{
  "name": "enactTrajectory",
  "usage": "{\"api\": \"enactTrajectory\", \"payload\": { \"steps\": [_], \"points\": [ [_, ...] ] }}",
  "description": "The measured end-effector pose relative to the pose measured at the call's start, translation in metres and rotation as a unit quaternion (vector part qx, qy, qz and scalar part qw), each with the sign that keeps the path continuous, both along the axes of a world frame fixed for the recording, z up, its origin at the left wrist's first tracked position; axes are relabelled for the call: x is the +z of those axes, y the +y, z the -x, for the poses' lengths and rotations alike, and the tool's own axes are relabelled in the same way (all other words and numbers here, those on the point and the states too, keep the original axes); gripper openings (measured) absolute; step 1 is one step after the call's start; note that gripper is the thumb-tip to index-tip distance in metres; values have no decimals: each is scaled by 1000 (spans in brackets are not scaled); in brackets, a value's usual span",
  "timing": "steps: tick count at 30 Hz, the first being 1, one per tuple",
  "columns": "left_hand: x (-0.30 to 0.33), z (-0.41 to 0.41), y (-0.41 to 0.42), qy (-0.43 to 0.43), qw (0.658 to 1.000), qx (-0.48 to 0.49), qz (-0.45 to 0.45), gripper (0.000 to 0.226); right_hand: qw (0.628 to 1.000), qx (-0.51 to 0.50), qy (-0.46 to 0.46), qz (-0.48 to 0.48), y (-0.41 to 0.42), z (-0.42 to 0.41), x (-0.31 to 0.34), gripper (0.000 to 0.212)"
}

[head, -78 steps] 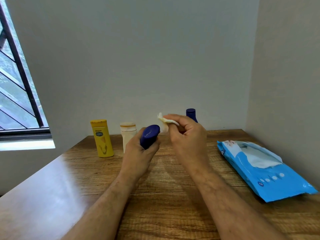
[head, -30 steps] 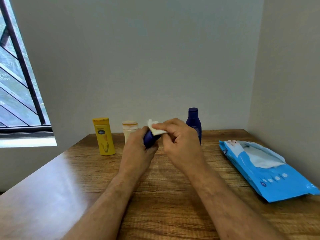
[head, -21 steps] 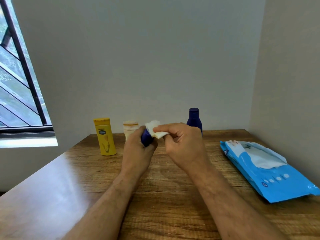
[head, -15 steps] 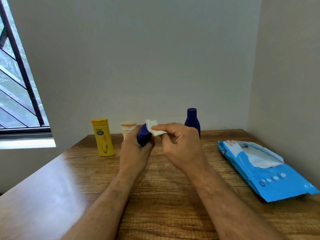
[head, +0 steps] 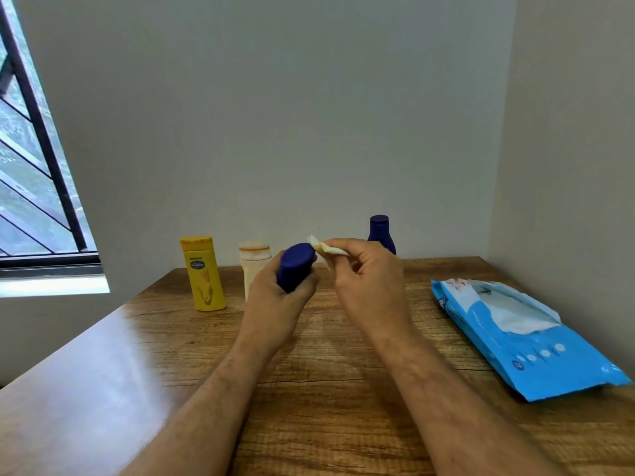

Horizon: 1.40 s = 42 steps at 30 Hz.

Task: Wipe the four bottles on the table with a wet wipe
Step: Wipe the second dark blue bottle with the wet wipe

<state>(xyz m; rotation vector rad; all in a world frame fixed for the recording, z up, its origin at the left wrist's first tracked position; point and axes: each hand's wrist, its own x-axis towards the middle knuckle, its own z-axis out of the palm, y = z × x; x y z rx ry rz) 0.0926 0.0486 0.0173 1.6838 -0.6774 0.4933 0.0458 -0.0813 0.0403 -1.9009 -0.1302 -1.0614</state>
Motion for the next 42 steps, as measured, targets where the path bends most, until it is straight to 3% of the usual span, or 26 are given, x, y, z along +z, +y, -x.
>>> {"api": "enactTrajectory", "payload": {
  "steps": [3,7,14,17,21,24,28,29,31,33,37,42],
  "points": [
    [2,4,3,75,992,-85,64,28,998,14,24,-58,-1,-1,1,23],
    [0,4,5,118,978,-142,95,57,991,22,22,-130,-4,-3,2,21],
    [1,-5,6,110,968,-163,156,48,971,45,62,-228,-8,-9,-1,19],
    [3,-3,3,80,975,-156,137,51,946,114,97,-286,-5,-10,-1,17],
    [6,2,1,117,964,-191,142,59,958,133,91,-237,-1,-11,-3,12],
    [11,6,2,154,942,-219,204,61,965,113,90,-217,-1,-13,-6,16],
    [9,4,3,185,916,-240,263,31,973,118,72,-187,1,-11,-5,22],
    [8,3,3,197,909,-251,268,35,972,127,70,-186,1,-10,-4,22],
    [6,-1,3,232,897,-259,275,66,970,142,77,-180,1,-8,-3,18],
    [7,-1,2,242,905,-250,245,74,971,152,86,-160,1,-7,-3,17],
    [8,4,-1,202,942,-180,200,53,974,135,60,-173,1,-7,-2,14],
    [7,1,2,147,970,-105,162,63,972,95,26,-215,-6,-13,-3,20]
  ]
}}
